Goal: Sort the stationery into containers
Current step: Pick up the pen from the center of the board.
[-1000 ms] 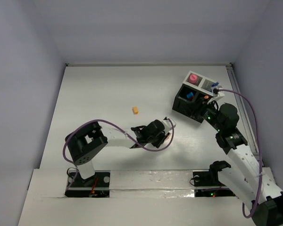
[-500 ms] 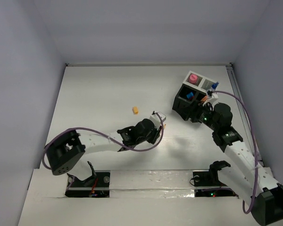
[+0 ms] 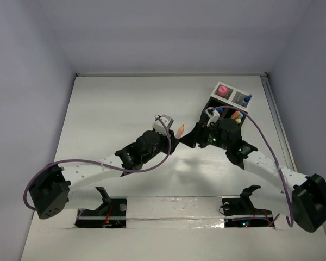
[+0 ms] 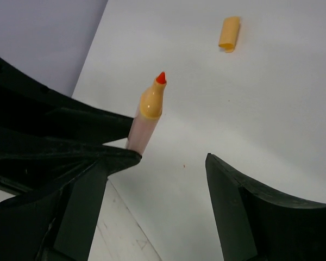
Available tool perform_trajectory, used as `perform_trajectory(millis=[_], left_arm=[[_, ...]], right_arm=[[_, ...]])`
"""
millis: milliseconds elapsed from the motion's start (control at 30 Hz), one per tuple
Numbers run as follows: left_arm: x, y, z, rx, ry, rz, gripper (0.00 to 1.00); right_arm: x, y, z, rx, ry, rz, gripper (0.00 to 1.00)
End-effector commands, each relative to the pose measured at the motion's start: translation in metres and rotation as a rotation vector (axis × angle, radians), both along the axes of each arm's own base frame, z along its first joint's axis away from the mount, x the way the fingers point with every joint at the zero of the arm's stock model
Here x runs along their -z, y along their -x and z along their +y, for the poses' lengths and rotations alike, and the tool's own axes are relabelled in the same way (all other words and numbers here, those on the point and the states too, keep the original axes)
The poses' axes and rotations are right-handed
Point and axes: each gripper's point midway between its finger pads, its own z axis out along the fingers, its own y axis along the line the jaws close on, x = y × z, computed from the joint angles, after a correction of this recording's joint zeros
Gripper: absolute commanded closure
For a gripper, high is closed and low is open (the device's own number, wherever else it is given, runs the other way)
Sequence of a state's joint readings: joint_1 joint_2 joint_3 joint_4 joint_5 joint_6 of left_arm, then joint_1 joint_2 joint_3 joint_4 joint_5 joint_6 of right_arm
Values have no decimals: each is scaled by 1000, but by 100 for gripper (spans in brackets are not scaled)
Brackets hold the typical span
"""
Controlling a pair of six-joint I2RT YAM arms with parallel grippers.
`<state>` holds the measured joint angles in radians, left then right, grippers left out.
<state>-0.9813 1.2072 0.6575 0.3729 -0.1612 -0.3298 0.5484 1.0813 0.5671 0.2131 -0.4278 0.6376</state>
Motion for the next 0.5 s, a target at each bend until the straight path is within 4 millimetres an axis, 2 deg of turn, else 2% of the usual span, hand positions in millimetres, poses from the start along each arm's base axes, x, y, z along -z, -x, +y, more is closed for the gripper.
perform_trajectory(millis=[0, 133, 300, 367, 400, 467], left_arm=[[-16, 2, 0, 0, 76, -23, 100], [-14, 6, -1, 18, 85, -23, 100], [-10, 8, -2, 30, 83, -17, 100], [-11, 8, -1, 31, 84, -20, 100], [-13, 8, -1, 31, 88, -23, 100], [-15, 8, 0, 27, 90, -27, 100]], right_arm=[[-46, -14, 19, -12, -107, -112, 23], [-48, -24, 24, 3, -136, -124, 27], [-38, -33, 32, 13, -150, -97, 32], [-38, -33, 37, 7, -154, -93, 40], [-34, -35, 38, 9, -149, -83, 49], [-34, -36, 39, 6, -149, -80, 54]])
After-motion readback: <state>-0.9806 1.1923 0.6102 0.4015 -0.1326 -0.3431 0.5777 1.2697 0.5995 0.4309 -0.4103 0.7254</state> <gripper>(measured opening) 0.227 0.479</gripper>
